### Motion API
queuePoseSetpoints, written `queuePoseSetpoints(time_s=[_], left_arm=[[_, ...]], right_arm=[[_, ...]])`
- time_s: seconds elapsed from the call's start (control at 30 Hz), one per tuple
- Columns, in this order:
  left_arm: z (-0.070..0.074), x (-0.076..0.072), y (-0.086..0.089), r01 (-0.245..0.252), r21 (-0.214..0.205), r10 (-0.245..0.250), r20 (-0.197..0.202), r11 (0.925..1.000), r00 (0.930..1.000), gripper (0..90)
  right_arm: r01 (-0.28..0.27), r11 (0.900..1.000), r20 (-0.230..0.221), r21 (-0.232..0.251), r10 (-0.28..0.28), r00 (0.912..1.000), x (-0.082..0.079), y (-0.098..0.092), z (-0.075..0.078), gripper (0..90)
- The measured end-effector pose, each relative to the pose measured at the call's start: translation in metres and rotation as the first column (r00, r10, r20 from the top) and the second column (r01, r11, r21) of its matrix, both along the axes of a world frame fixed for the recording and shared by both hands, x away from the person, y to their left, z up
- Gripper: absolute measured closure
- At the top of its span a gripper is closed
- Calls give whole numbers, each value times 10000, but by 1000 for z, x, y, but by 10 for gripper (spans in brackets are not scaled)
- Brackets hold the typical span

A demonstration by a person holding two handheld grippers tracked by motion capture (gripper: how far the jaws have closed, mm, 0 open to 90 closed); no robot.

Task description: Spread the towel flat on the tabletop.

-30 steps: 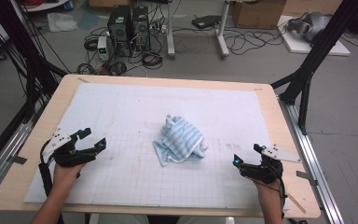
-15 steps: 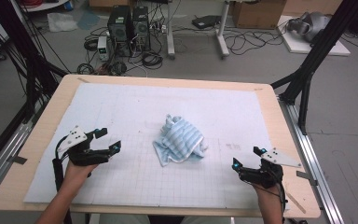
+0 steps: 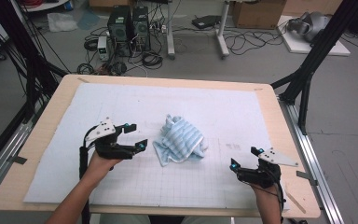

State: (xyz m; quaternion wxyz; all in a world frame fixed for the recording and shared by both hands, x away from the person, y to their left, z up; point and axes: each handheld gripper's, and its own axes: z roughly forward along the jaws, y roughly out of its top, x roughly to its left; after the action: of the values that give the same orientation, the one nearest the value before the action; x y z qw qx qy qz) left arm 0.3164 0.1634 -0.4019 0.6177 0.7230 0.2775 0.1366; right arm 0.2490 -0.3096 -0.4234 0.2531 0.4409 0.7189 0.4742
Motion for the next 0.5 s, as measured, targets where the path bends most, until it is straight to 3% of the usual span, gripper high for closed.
queuePoseSetpoints(time_s=[0.07,0.17,0.33,0.37,0.5], left_arm=[[0,2,-9,202,134,-202,-22,9997,9998,201],[-3,6,-30,639,660,-634,-88,9958,9979,207],[-7,12,-54,903,1181,-880,-245,9889,9958,216],[-10,14,-66,956,1607,-914,-334,9824,9953,219],[-15,21,-81,858,2128,-768,-505,9733,9958,220]], right_arm=[[26,10000,-11,-10,-26,10000,0,-1,0,71],[62,10000,-89,30,-62,9999,0,-1,-1,71],[-9,10000,-73,-45,8,10000,1,1,-1,71],[0,10000,-80,-37,0,10000,1,1,-1,71],[-9,10000,-116,-48,9,9999,1,0,-2,71]])
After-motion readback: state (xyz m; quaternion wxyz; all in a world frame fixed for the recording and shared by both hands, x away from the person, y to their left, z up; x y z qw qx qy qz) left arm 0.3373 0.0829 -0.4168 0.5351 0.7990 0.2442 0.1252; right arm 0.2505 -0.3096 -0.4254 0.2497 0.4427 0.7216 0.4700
